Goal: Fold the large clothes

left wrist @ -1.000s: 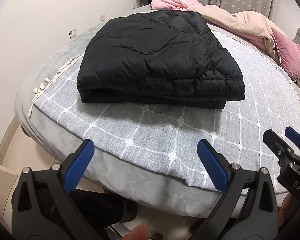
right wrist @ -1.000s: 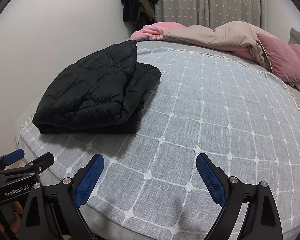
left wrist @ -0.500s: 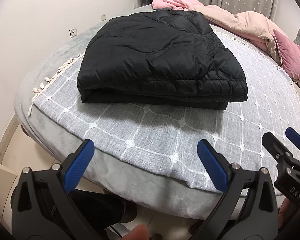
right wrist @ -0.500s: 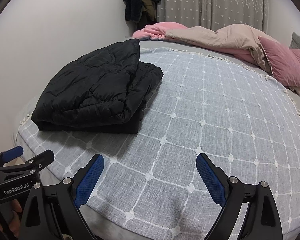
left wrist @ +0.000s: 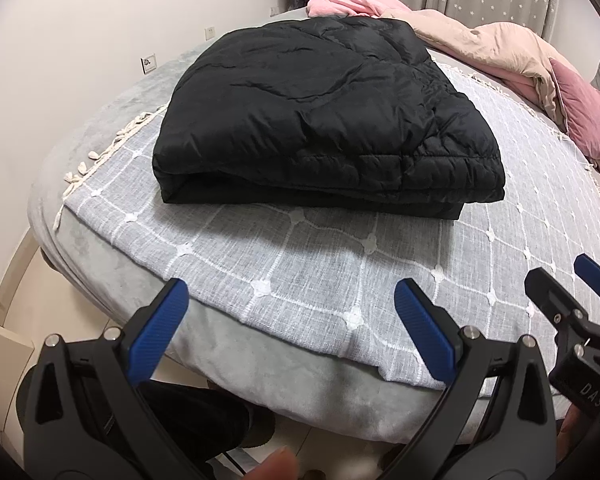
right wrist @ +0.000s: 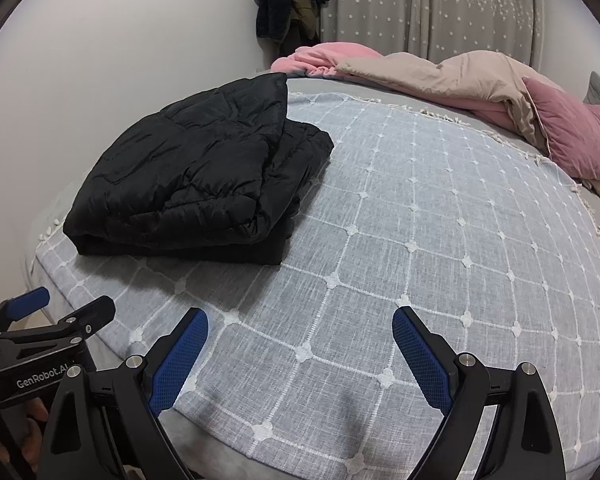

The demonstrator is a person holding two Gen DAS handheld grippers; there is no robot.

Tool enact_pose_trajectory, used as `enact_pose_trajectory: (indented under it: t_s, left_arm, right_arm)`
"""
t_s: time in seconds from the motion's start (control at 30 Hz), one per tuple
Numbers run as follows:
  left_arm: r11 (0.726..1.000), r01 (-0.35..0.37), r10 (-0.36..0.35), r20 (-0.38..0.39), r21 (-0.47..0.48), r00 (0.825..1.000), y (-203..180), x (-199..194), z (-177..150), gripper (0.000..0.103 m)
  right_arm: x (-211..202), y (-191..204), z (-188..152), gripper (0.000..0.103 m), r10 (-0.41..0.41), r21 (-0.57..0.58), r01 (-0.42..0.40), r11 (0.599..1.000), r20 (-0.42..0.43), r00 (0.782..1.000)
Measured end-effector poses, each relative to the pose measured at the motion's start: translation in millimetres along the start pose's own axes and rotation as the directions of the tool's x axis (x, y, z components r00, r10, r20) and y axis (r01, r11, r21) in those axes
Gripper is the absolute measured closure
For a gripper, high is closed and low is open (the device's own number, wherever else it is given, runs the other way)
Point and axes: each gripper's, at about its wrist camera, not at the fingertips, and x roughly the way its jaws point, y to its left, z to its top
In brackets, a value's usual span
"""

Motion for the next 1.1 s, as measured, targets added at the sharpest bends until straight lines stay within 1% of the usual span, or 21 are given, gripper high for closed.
enact_pose_trajectory:
  t_s: [0.57, 1.1]
  left_arm:
    - [1.000, -0.012, 0.012, -0.009, -0.009, 1.000, 5, 11, 2, 0.001]
    - [1.000, -0.014, 0.014, -0.009, -0.006, 1.000, 4, 12, 2, 0.001]
  right_arm:
    - [10, 9, -2, 0.009, -0.013, -0.037, 0.012, 0.999, -0.020, 1.000]
    - [10, 9, -2, 0.009, -0.013, -0.031, 0.012, 0.999, -0.019, 1.000]
